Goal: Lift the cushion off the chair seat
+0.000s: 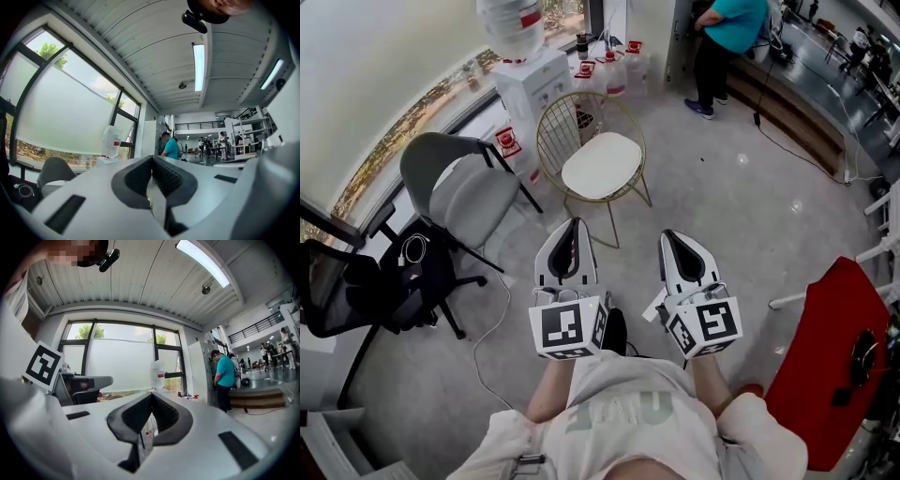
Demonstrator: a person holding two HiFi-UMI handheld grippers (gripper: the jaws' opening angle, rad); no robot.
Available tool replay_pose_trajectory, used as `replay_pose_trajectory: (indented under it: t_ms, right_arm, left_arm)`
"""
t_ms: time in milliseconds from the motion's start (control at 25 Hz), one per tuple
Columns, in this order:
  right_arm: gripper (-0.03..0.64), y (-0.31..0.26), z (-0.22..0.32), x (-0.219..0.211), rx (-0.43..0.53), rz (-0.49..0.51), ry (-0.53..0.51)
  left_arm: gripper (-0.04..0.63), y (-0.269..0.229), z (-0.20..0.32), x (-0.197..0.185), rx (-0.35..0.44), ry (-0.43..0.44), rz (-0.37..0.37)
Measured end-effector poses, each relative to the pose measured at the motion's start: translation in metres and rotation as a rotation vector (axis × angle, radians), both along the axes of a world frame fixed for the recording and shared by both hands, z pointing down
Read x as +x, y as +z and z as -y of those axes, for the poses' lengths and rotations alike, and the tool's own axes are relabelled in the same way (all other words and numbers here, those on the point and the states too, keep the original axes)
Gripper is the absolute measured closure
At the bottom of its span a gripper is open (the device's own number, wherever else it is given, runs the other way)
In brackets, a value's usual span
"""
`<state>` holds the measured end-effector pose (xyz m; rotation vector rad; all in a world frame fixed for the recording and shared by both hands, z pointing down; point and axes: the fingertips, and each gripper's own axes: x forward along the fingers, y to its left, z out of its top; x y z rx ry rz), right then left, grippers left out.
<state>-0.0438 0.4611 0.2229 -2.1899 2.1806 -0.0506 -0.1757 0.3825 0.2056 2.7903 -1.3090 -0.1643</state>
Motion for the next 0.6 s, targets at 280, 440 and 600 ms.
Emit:
replay_pose_trajectory:
  t_ms: [280, 440, 600]
  right_arm:
    - [0.600, 0.037, 0.051, 0.029, 0.013, -0.013, 0.004]
    - [0.600, 0.054, 0.111, 0.048, -0.024, 0.004, -0.016]
    - [0.600, 0.044, 0.194, 0.074, -0.026, -0.026, -0.030]
  left_arm:
    - [0.581, 0.036, 0.054, 0.026, 0.011, 0.001, -0.014]
    - [0.581, 0.046, 0.107, 0.047, 0.014, -0.016, -0.004]
    - [0.581, 0.042, 0.188, 0.070, 0.003, -0.036, 0.001]
